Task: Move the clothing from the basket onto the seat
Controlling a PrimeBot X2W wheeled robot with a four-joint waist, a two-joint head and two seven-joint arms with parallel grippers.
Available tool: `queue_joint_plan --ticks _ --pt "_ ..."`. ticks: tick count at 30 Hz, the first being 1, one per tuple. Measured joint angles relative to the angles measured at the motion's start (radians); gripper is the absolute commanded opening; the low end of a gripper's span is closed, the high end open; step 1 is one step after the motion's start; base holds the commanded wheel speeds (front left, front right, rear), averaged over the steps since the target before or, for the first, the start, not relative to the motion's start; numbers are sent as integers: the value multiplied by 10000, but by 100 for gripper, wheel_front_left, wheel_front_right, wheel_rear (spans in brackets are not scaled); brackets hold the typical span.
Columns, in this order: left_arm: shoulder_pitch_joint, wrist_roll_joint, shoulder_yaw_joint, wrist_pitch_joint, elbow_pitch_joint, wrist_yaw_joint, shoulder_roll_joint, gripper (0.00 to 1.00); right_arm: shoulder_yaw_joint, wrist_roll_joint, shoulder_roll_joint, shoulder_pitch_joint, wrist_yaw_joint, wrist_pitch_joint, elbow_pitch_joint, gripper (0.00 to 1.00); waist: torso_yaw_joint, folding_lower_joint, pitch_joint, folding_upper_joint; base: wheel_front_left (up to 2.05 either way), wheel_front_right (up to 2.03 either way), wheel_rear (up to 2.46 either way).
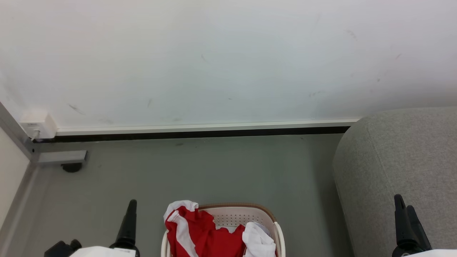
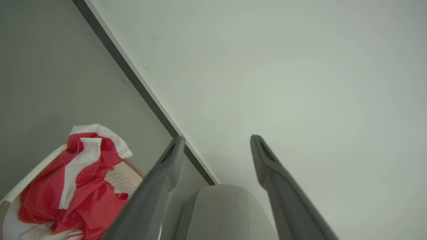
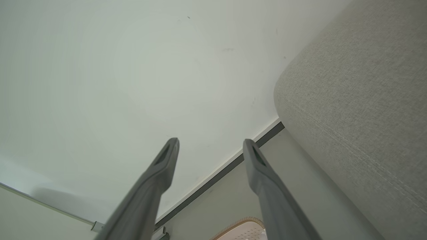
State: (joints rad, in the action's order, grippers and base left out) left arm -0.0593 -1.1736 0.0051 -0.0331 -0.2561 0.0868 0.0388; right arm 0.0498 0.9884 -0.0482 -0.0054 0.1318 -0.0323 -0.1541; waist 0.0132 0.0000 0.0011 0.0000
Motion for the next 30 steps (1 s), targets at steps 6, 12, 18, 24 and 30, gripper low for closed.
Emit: queue_joint_plan --ticks 6,12,18,24,30 --pt "51 727 -111 -222 77 -50 2 100 -69 -859 0 84 0 -221 161 100 34 0 -17 0 0 0 0" --pt "82 1601 -211 -405 109 -73 6 100 -150 -1756 -6 158 0 -410 272 100 44 0 -26 0 0 0 0" --pt "130 2328 -353 -589 127 -100 10 100 -199 -2592 -21 284 0 -619 372 100 63 0 -36 0 0 0 0" --pt "194 3045 -493 -809 161 -171 13 100 -230 -3448 -36 351 0 -830 525 100 103 0 -54 0 0 0 0" --pt "232 3718 -598 -1003 173 -232 21 100 -263 -4165 -46 445 0 -993 639 100 142 0 -62 0 0 0 0"
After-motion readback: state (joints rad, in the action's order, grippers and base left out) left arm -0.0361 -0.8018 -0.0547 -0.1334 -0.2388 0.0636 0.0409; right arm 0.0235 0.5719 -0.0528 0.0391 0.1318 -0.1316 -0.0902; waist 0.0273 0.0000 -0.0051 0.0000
